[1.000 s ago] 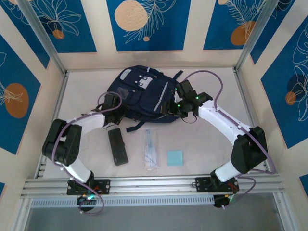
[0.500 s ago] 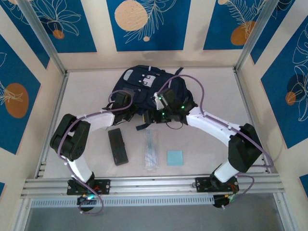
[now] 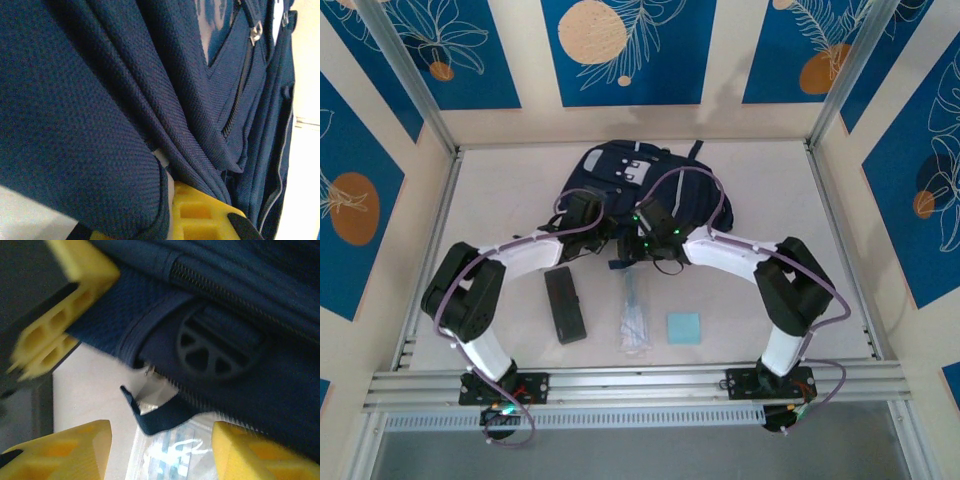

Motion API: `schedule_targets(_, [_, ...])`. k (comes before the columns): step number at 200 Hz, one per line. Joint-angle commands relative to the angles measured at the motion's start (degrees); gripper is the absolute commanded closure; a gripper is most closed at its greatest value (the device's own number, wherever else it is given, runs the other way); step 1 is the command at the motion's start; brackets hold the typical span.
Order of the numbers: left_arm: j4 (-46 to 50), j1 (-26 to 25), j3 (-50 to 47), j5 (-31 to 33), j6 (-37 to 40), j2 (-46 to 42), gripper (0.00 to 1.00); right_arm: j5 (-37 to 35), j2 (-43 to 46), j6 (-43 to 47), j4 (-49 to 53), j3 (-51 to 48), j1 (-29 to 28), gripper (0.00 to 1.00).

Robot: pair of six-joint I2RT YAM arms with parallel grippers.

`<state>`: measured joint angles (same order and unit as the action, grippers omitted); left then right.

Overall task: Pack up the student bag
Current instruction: Zip the student bag at the top-center of the table.

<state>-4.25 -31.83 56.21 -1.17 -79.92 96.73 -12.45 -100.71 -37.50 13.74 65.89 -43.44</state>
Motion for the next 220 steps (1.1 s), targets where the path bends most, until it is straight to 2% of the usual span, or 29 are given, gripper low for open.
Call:
schedule_targets(1, [-2.56, -2.29, 1.74, -3.61, -1.94, -4.67, 1.00, -6.75, -3.17, -3.97, -4.04, 2.05, -0.68, 0.44])
schedule_targets(27, [-3.56, -2.96, 0.88, -4.84, -4.31, -5.31, 1.00, -13.87, -7.98, -4.21, -1.22, 7.40, -1.68, 0.47])
schedule_targets(41, [-3.62, -3.48, 0.75, -5.02, -4.76, -5.72, 1.00, -16.89, -9.31, -4.29, -0.52, 9.13, -1.91, 0.54])
schedule_targets(80, [-3.78, -3.39, -0.74, -2.94, -4.63, -6.59, 1.00, -18.19, -7.31, -3.11, -0.11, 8.11, -1.78, 1.00])
schedule_targets(119, [-3.74, -1.28, -0.54, -0.94, -0.52, -4.70, 1.00, -13.09, -1.93, -0.90, 5.42, 2.36, -1.00, 1.00])
schedule_targets(174, [-3.85, 2.93, 2.05, -0.67, 9.09, -0.38, 1.00, 3.58, 7.57, 1.89, 18.25, -6.46, 3.28, 1.00])
schedule_targets(220, [-6.77, 5.44, 4.32, -1.21, 14.97, 3.84, 1.00, 14.97, 11.13, 6.18, 31.45, -7.66, 12.25, 1.00])
